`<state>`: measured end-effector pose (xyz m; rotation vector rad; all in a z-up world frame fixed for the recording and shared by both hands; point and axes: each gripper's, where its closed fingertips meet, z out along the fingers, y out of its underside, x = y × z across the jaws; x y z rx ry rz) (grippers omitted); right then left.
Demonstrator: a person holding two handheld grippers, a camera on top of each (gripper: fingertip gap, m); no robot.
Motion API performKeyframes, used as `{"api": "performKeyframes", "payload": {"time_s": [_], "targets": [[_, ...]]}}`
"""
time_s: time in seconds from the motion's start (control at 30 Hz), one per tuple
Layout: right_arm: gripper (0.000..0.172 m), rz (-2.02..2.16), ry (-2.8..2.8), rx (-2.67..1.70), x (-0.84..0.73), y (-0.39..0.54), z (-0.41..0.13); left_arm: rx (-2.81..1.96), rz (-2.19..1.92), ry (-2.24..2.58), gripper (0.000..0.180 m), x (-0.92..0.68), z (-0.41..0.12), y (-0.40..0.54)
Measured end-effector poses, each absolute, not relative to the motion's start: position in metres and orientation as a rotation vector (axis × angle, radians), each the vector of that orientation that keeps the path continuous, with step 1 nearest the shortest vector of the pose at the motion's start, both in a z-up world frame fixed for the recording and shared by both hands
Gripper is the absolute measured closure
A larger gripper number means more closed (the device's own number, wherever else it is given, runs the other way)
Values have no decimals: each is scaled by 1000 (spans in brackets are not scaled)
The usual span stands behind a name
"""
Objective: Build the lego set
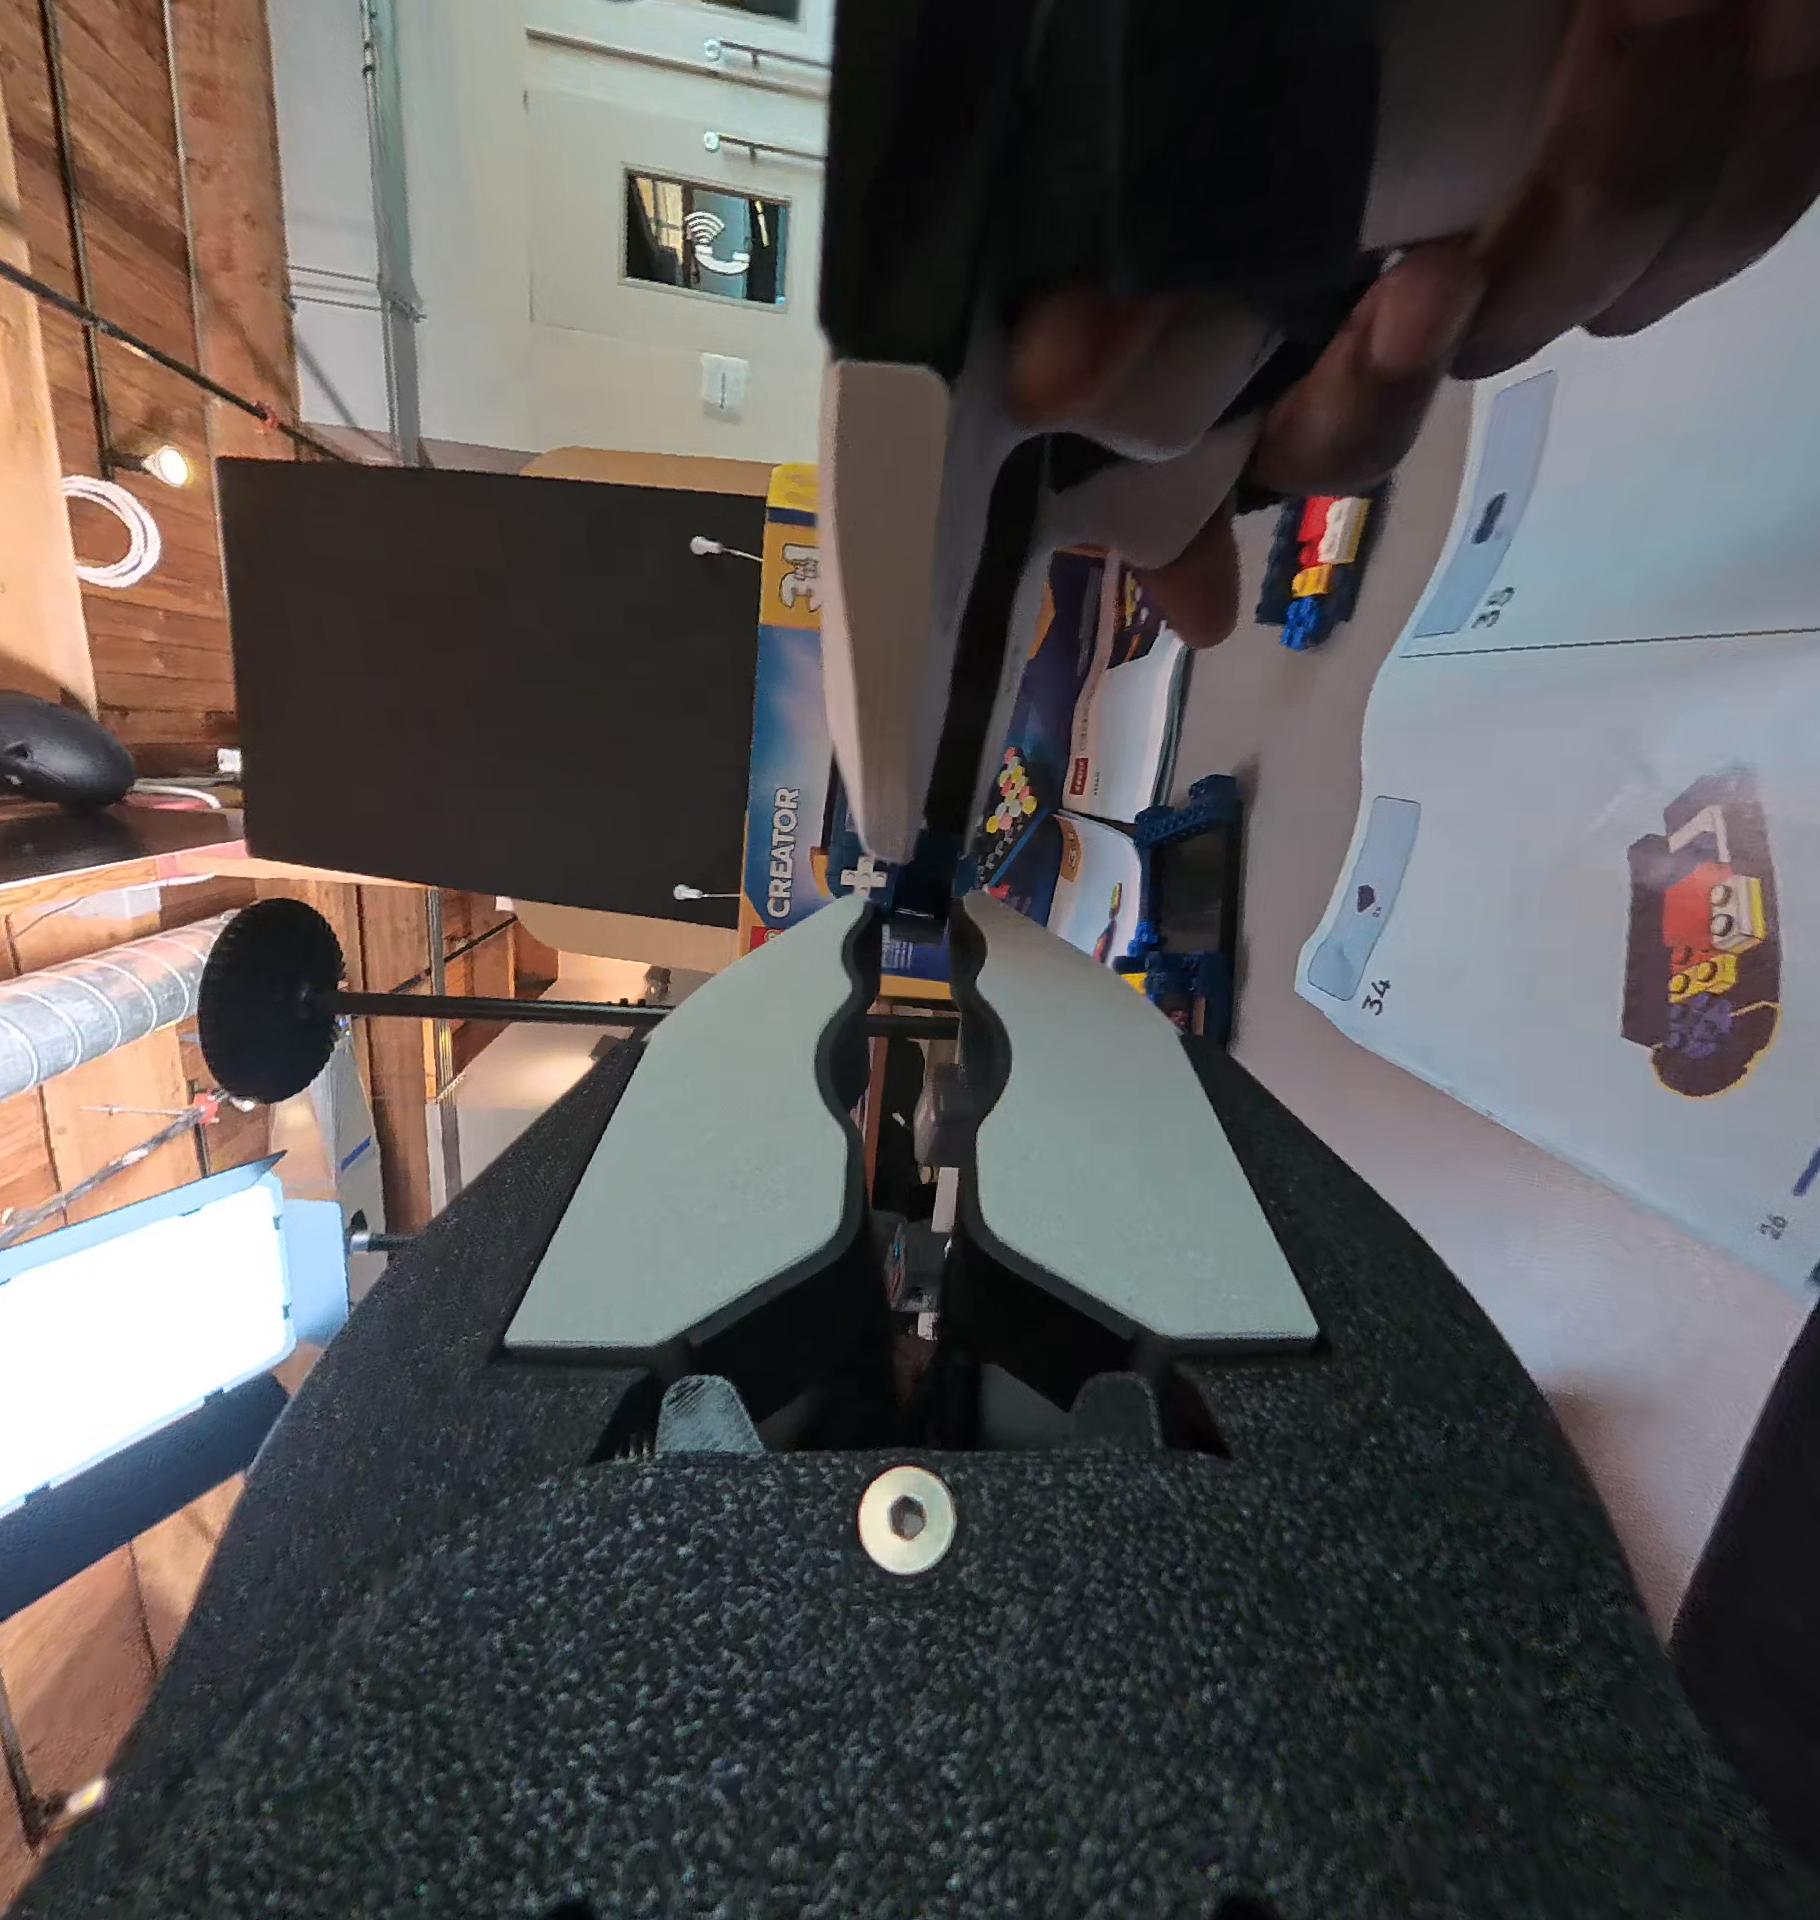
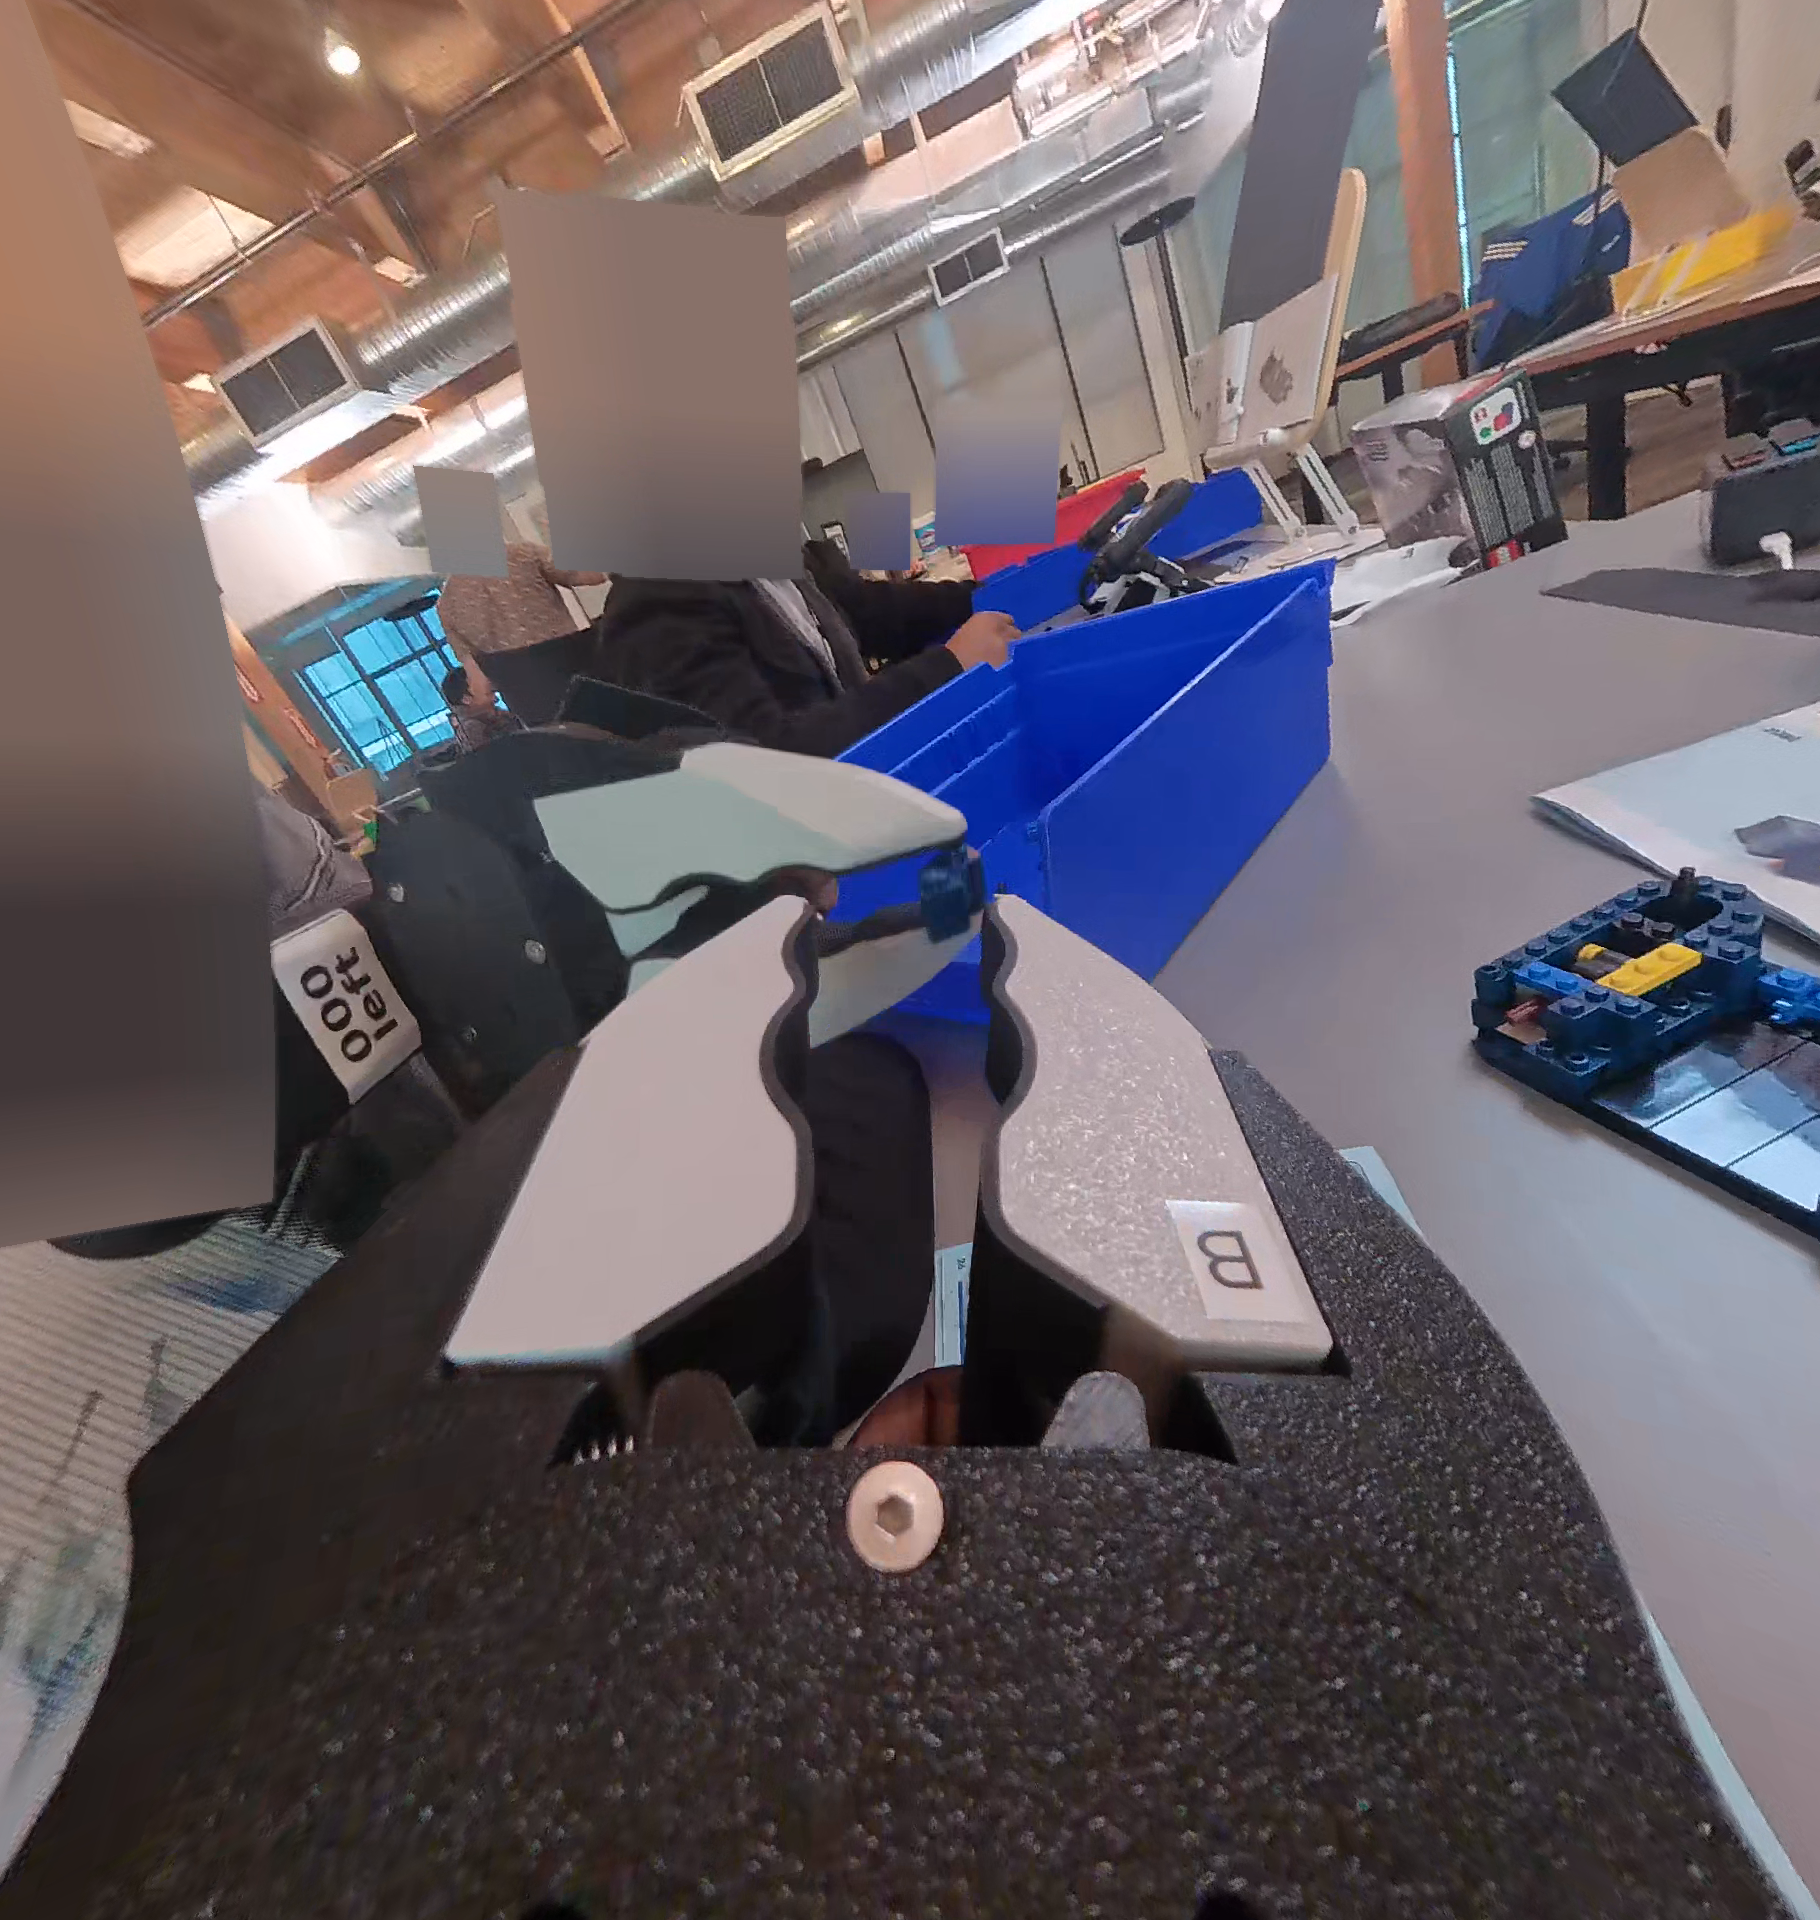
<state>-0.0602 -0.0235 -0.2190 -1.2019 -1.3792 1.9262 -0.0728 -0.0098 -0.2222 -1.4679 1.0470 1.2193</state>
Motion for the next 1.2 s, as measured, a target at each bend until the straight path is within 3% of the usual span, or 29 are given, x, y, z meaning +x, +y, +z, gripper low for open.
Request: {"api": "performKeyframes", "payload": {"time_s": [0.13, 0.33, 0.43, 0.6, 0.8, 0.93, 1.03, 1.2], "targets": [[164, 1834, -1410, -1221, -63, -19, -230, -1495, 1141, 1096, 169, -65, -236, -10], [163, 1335, -1740, -1292, -68, -2, -291, -1929, 651, 865, 144, -126, -215, -40], [164, 1102, -1899, -1366, -67, 1, -326, -2229, 305, 642, 145, -192, -208, -73], [157, 911, -2061, -1433, -60, -1, -356, -2571, -182, 498, 151, -262, -252, -107], [126, 939, -2085, -1394, -59, -6, -354, -2822, -195, 718, 157, -274, -312, -122], [122, 1057, -2016, -1376, -62, -7, -340, -2828, -154, 964, 156, -262, -328, -124], [123, 1152, -1941, -1329, -64, -6, -323, -2564, -254, 1168, 155, -223, -324, -109], [126, 1171, -1898, -1307, -64, -2, -317, -2589, -102, 1179, 159, -215, -340, -95]]}}
